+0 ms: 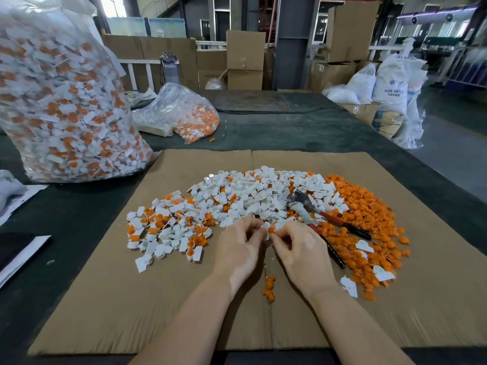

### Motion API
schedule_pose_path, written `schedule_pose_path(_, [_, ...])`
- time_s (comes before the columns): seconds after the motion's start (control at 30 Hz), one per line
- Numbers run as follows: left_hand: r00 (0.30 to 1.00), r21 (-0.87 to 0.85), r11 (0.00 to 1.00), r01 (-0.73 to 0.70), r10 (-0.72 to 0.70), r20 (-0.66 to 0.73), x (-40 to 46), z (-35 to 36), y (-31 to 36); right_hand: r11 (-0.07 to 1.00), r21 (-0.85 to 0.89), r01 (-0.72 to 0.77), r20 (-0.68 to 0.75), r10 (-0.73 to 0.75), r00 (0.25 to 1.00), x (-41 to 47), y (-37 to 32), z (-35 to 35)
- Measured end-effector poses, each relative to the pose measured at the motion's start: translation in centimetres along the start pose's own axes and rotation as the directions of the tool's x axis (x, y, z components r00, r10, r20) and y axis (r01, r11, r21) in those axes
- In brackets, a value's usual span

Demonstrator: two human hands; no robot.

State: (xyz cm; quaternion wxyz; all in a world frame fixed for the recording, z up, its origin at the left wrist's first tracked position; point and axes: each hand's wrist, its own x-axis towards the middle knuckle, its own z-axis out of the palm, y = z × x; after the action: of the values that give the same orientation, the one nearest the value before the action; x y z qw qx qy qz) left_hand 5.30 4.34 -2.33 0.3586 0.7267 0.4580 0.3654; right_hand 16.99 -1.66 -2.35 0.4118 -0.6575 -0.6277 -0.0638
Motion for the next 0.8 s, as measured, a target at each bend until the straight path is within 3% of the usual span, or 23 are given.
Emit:
schedule_pose_path(0.2, [0.999, -0.108, 0.994, 0.033, -0.033, 0.002, 0.17, -0.3, -0.16, 0.987, 0.157, -0.016, -0.013, 0.019, 1.0, 0.12, -0.02, -0.51])
schedule_pose_path(0.37, [1.0, -0.058, 0.998, 0.01, -0.009, 0.019, 0.15, -0.3, -0.19, 0.981, 0.193, -0.017, 0.047, 0.008, 0.999, 0.27, -0.21, -0.66])
schedule_pose_path(0.8, [0.999, -0.063, 0.997, 0.033, -0.032, 0.013, 0.13, -0.12, -0.28, 0.986, 0.166, 0.002, 0.041, -0.009, 0.999, 0.34, -0.06, -0.56])
